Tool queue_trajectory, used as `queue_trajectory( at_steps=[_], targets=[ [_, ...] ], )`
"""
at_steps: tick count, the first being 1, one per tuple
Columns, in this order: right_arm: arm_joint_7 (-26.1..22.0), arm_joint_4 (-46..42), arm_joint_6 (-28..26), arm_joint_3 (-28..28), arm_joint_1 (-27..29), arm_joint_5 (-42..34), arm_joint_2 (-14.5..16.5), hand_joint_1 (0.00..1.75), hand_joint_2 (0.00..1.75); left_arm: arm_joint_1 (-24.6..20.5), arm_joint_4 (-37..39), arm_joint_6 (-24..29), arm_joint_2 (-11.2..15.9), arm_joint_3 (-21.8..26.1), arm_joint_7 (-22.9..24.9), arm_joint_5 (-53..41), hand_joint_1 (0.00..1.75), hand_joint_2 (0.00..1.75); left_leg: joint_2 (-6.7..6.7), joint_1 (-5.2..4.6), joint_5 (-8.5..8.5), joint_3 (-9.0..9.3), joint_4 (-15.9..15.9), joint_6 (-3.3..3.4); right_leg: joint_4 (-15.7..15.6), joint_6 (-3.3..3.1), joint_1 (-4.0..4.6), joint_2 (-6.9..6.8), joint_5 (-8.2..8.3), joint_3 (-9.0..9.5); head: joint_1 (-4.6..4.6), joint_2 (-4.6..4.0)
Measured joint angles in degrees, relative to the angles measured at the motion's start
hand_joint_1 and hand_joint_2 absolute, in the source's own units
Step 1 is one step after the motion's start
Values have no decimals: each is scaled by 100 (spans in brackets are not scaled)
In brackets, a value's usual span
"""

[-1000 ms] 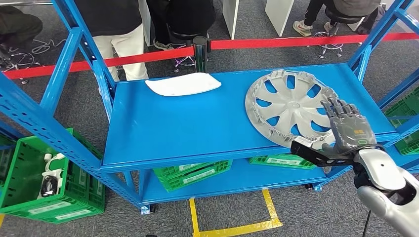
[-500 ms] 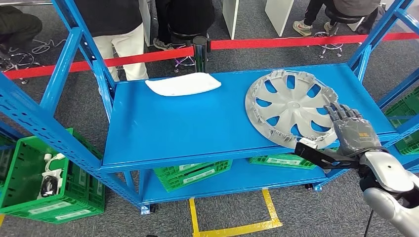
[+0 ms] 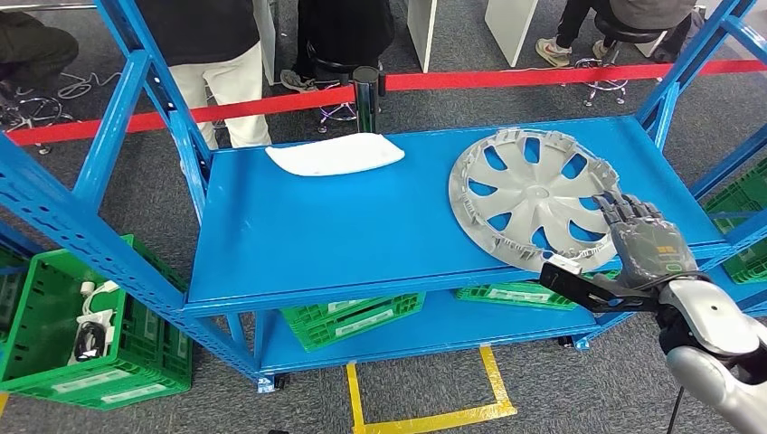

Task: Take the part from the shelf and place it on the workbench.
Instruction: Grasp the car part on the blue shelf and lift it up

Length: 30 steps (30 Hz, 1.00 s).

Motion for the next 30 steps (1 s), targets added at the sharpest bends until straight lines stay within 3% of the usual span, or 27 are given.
queue_trajectory(
  at_steps=[17,21,24,26,28,29,30],
  targets=[
    [17,-52,8,-64,90,-29,-1,0,175,0,16,-6,1,0,6,-14,0,0,0,-8,-2,-2,11,3,-6,7,-4,0,5,0,0,0],
    [17,-56,10,-65,109,-32,0,0,175,-1,26,-7,2,-2,13,-21,0,0,0,-33,-8,-18,44,38,-30,47,-22,-4,31,1,-10,0],
    [18,-84,9,-100,122,-32,-25,0,175,-9,26,-17,-3,-2,14,-21,0,0,3,1,76,44,-92,122,-43,94,-26,-4,17,2,-5,0],
    [19,-98,9,-140,126,-33,-44,0,175,-11,27,-25,-9,-3,16,-26,0,0,12,41,144,123,-209,176,310,119,-20,-3,-174,-167,22,0],
    [19,-98,14,-152,151,-34,-44,0,175,-7,28,-28,-11,-4,17,-31,0,0,16,42,140,156,-224,189,1042,154,-22,-2,-441,-538,56,0],
    [19,-98,17,-150,172,-34,-44,0,175,-4,28,-30,-12,-4,17,-33,0,0,11,42,123,178,-223,184,1333,173,-31,-3,-491,-703,69,0],
    [19,-98,20,-151,188,-34,-43,0,175,-1,28,-31,-13,-3,17,-34,0,0,4,45,98,208,-222,172,1440,189,-43,-4,-430,-786,76,0]
  ],
)
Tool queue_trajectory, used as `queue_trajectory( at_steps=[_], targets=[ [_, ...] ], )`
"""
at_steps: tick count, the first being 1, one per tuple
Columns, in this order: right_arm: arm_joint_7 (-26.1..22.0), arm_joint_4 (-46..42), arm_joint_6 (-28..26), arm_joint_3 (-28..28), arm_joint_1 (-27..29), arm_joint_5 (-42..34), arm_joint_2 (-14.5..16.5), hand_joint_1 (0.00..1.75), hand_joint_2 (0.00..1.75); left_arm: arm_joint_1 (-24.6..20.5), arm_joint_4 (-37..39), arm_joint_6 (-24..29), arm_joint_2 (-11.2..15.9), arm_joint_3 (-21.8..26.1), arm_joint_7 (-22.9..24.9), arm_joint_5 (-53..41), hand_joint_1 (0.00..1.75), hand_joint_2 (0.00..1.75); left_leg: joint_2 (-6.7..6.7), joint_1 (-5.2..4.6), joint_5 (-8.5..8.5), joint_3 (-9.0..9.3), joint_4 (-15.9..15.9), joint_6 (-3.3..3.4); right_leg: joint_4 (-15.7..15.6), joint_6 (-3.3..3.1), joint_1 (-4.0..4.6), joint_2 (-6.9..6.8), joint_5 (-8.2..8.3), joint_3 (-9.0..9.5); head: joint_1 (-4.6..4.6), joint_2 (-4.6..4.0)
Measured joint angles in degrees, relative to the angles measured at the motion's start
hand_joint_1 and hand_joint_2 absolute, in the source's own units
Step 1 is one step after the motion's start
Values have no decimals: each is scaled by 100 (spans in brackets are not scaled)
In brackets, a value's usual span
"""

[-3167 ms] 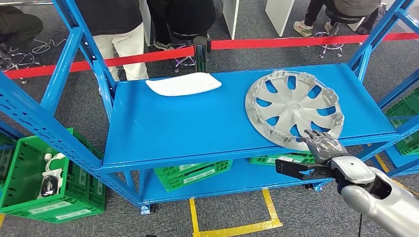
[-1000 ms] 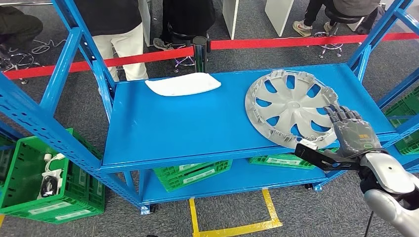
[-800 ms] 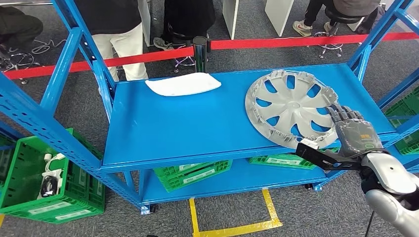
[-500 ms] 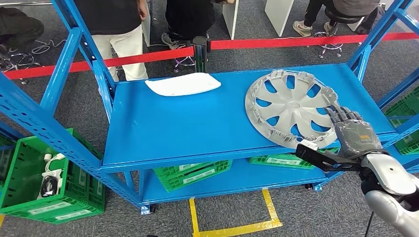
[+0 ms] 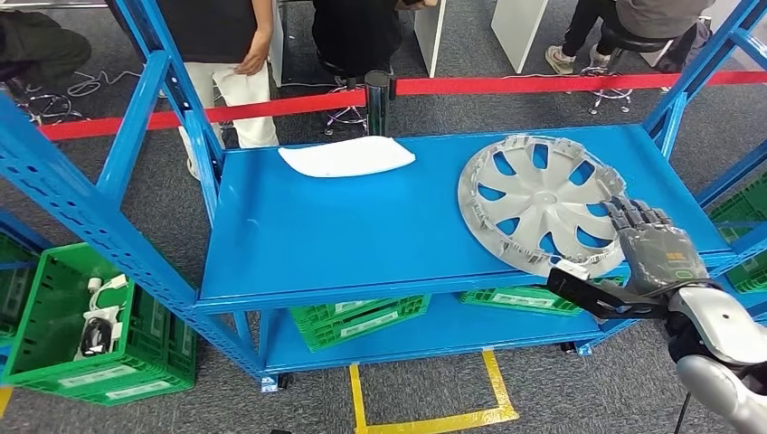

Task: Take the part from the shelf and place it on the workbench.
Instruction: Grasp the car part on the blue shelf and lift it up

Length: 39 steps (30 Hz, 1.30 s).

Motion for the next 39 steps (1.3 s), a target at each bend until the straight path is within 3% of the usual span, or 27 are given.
queue_trajectory(
  at_steps=[1,3,4,6,8,10,11,13,14,15,16,19,21,25,30,39],
  targets=[
    [0,0,1,-3,7,0,0,0,175,2,0,-1,0,0,2,-2,0,0,-11,8,-35,44,3,-23,-108,15,-13,-1,174,16,5,0],
    [0,2,2,-11,8,0,4,0,175,3,1,-1,1,0,10,-5,0,0,-37,26,-133,146,11,-94,-731,45,-41,6,619,261,14,0],
    [0,1,3,-14,10,0,9,0,175,-1,1,-12,2,-1,14,-8,0,0,-46,27,-188,176,31,-140,-1021,43,-41,16,734,393,20,0],
    [0,-2,8,-26,21,0,19,0,175,-14,-6,-47,-16,-1,19,-12,0,0,-59,16,-253,150,65,-216,-1271,-43,-22,27,648,521,15,0],
    [0,-3,11,-43,37,0,27,0,175,-27,-15,-75,-39,-3,24,-18,0,0,-64,17,-285,126,86,-263,-1324,-166,-7,19,544,539,-9,0],
    [0,-9,8,-59,44,1,33,0,175,-36,-15,-78,-48,-6,28,-22,0,0,-30,31,-401,61,279,-310,-1325,-243,-4,9,497,580,-50,0],
    [0,-14,7,-68,44,1,30,0,175,-40,-15,-78,-52,-7,28,-24,0,0,-9,38,-518,-81,547,-329,-1330,-274,-3,-1,476,611,-74,0],
    [1,-20,6,-82,57,1,28,0,175,-47,-16,-75,-62,-8,10,-32,0,0,14,43,-780,-593,1364,-339,-1330,-320,19,-21,434,647,-124,0],
    [2,-19,6,-85,67,1,32,0,175,-59,-17,-73,-65,-8,-2,-37,0,0,14,42,-837,-858,1719,-333,-1330,-334,34,-30,410,666,-134,0],
    [2,-19,6,-86,77,1,37,0,175,-71,-19,-70,-67,-8,-15,-41,0,0,13,38,-783,-1047,1909,-319,-1330,-343,51,-37,382,698,-140,0],
    [2,-18,6,-86,84,0,40,0,175,-82,-19,-67,-67,-8,-21,-43,0,0,12,28,-602,-1127,1887,-292,-1329,-348,68,-41,349,745,-145,0],
    [2,-16,6,-89,87,1,45,0,175,-73,-18,-68,-67,-11,-17,-44,0,0,6,-33,207,-971,1108,-133,-1340,-341,105,-37,246,905,-138,0],
    [3,-14,7,-87,98,1,57,0,175,-66,-17,-69,-66,-25,-16,-44,0,0,8,-72,392,-907,822,-62,-1348,-300,99,-30,227,918,-126,0],
    [59,-14,-56,-109,114,39,62,0,175,-67,-18,-71,-94,-44,-25,-41,0,0,-1,-61,198,-787,563,-248,-1319,-285,100,-56,202,882,-108,0],
    [56,-13,-128,-184,120,67,62,0,175,-66,-17,-71,-101,-45,-28,-39,0,0,4,-60,163,-758,551,-191,-1373,-267,102,-63,210,938,-52,0],
    [-30,-15,-33,-189,161,-12,61,0,175,-67,-17,-77,-98,-45,-20,-39,0,0,30,-61,154,-744,552,-151,-1412,-231,104,-58,231,958,-46,0]
  ],
)
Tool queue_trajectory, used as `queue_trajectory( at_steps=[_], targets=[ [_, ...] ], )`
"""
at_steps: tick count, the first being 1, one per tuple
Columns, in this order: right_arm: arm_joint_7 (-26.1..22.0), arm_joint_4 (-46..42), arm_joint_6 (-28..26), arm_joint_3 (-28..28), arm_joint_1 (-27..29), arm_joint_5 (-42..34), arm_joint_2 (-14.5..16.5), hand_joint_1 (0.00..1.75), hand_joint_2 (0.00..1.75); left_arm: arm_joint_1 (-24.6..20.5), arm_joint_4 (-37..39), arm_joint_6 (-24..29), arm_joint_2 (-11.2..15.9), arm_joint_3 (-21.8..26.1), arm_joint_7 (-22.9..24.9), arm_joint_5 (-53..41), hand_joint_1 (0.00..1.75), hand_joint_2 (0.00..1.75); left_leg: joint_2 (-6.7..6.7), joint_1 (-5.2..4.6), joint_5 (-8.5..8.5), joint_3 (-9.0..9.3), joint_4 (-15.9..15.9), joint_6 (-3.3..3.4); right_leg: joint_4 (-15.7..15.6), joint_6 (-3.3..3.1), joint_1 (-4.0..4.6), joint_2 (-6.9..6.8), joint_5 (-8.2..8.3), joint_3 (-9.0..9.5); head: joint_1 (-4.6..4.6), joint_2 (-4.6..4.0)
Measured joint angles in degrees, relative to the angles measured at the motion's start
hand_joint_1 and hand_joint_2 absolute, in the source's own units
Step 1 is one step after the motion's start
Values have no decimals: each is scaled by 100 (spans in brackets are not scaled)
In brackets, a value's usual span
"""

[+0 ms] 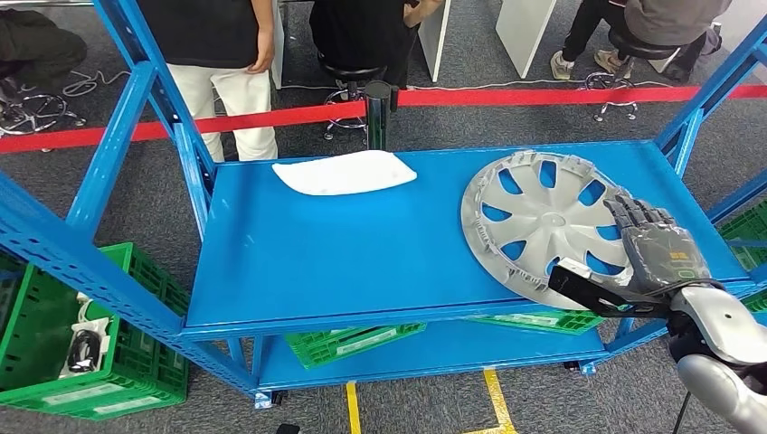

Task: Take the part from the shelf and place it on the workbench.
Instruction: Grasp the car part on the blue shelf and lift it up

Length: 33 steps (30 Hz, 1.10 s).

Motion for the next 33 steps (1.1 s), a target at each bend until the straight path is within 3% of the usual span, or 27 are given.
queue_trajectory(
  at_steps=[19,23,33],
  targets=[
    [-51,2,94,20,22,-154,4,0,175,0,1,-1,0,0,2,-2,0,0,16,5,0,9,-6,5,1,7,9,6,1,0,0,0],
    [-389,116,396,518,-242,-897,219,0,175,-3,0,-63,-1,-24,3,-44,0,0,59,11,1,18,-17,5,5,6,15,40,1,-1,-3,0],
    [-511,631,383,1268,-784,-1033,577,0,175,-3,2,-85,19,-97,3,-95,0,0,70,10,0,23,-20,5,5,6,14,51,1,0,-3,0]
  ],
)
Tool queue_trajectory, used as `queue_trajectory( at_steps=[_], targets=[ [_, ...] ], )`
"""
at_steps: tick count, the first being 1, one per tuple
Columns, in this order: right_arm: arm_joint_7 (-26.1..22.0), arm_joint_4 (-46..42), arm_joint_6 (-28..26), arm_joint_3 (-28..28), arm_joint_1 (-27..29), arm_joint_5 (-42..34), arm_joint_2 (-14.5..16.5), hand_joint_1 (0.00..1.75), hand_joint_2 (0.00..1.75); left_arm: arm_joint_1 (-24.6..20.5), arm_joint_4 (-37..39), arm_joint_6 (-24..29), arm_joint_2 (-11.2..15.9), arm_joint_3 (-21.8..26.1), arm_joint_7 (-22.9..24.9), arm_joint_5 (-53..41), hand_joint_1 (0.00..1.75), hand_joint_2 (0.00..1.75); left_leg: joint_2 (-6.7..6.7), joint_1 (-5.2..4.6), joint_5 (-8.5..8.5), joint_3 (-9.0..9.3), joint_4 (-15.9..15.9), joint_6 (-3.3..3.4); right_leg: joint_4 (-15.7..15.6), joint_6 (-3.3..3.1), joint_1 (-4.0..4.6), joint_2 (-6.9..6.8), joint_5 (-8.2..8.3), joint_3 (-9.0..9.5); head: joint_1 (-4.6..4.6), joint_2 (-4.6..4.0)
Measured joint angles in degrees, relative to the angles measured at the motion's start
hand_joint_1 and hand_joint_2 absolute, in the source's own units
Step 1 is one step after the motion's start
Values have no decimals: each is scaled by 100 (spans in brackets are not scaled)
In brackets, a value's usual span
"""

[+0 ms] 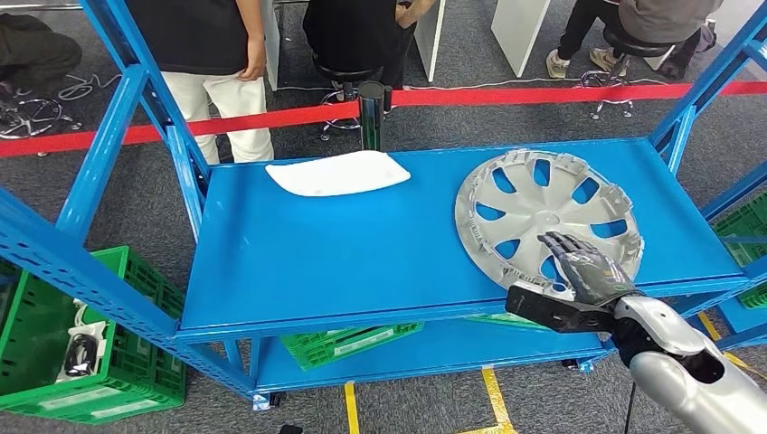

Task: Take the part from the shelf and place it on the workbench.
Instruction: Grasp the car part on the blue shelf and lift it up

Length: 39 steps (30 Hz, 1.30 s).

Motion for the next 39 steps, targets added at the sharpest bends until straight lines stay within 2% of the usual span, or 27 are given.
queue_trajectory(
  at_steps=[7,16,27,39],
  targets=[
    [-5,350,-34,295,-170,10,136,0,175,1,-2,-20,31,-8,0,-6,0,0,-5,0,0,0,0,0,0,0,0,-1,0,0,1,0],
    [-6,717,-555,494,-405,106,210,0,175,-1,-2,-39,71,-48,21,-13,0,0,-14,0,0,2,0,0,0,0,0,-4,0,1,-1,0],
    [227,882,-948,412,-430,419,116,0,175,-8,-2,-39,87,-52,49,-13,0,0,-55,0,0,0,0,0,0,0,0,-10,0,4,1,0],
    [276,1016,-1087,217,-251,603,64,0,175,-14,-4,-39,89,-54,86,-17,0,0,-75,0,1,0,0,0,-1,0,0,-26,-1,7,1,0]
  ],
)
